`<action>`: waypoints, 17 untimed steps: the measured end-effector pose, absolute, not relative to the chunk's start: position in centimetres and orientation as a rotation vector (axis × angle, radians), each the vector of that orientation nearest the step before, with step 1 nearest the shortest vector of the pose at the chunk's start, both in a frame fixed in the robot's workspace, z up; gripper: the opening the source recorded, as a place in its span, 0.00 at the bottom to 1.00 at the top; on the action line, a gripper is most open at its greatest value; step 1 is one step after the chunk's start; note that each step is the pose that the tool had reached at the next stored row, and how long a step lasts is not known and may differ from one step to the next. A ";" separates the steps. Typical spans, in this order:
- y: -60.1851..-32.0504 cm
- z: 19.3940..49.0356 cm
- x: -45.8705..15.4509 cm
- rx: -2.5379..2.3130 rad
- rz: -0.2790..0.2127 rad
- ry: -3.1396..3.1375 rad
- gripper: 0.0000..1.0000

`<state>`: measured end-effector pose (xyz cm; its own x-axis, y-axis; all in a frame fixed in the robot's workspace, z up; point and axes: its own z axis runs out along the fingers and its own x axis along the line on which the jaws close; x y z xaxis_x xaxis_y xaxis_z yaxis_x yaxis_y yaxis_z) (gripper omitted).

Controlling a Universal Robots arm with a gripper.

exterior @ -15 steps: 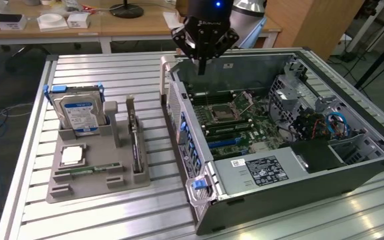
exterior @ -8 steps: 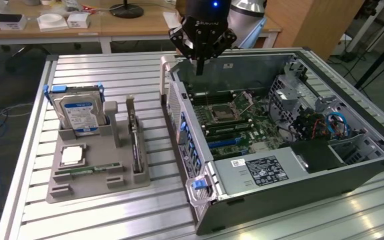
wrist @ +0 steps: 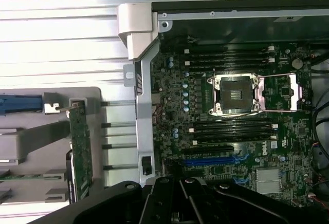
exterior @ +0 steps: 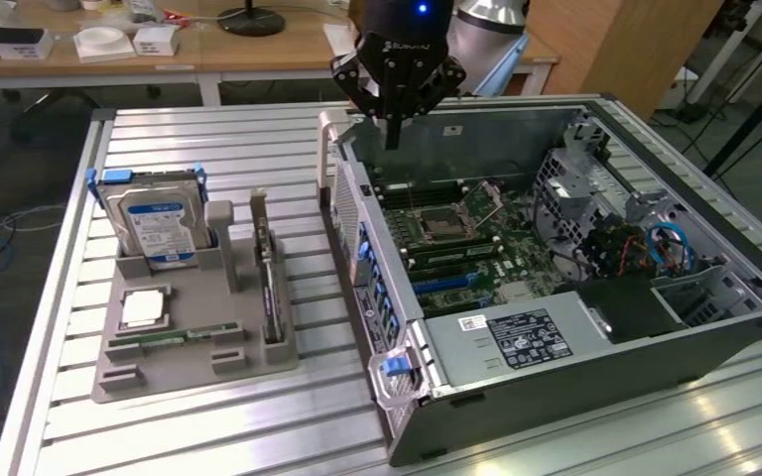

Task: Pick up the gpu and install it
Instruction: 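Reach for the gpu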

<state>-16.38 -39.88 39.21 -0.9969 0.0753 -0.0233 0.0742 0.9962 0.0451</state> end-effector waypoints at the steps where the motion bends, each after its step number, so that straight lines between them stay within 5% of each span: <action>1: -39.9 39.2 -16.4 0.117 0.069 3.114 0.11; 17: -39.9 39.2 -17.2 0.117 0.069 3.114 0.11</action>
<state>-17.16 -39.88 39.18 -0.9969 0.0753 -0.0233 0.0742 0.9962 0.0451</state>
